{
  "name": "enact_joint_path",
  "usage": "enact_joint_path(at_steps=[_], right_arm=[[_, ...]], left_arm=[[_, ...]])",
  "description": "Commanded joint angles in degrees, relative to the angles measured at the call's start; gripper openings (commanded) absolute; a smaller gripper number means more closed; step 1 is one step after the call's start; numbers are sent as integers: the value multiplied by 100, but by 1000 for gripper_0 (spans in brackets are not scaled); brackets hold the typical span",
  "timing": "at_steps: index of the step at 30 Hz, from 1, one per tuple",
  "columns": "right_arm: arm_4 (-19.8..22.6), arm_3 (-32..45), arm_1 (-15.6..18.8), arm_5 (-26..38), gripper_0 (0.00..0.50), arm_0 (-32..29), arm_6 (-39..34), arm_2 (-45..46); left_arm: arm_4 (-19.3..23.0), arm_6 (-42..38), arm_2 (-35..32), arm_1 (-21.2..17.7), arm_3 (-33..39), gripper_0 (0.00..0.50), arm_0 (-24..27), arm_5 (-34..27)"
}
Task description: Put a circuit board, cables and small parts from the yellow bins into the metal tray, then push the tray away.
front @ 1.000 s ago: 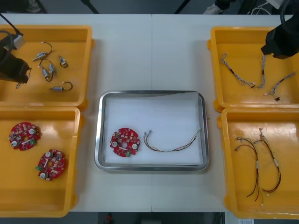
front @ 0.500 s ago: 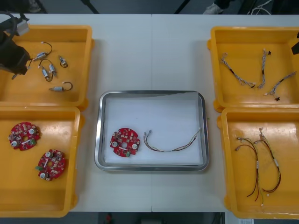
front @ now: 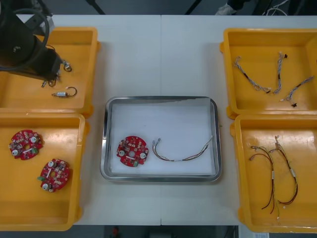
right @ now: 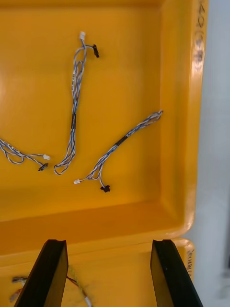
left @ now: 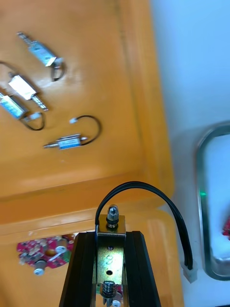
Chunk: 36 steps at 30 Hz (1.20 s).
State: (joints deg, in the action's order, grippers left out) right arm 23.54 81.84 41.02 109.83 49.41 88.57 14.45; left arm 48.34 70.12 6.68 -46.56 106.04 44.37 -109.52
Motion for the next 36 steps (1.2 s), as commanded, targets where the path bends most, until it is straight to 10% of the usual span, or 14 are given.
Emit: enact_joint_path(at_steps=[1, 13, 36], right_arm=[[-104, -283, -42, 17, 500, 332, -385, 260], [-253, -1539, -156, -770, 500, 763, -1272, 532], [-535, -3411, -340, -2545, 500, 895, -2090, 568]], left_arm=[[255, -1334, 290, 235, 567, 0, -7, -48], [185, -2784, 1389, 674, 1050, 1, 1, -48], [-914, -3004, 3129, 1096, -285, 1, 28, 2092]])
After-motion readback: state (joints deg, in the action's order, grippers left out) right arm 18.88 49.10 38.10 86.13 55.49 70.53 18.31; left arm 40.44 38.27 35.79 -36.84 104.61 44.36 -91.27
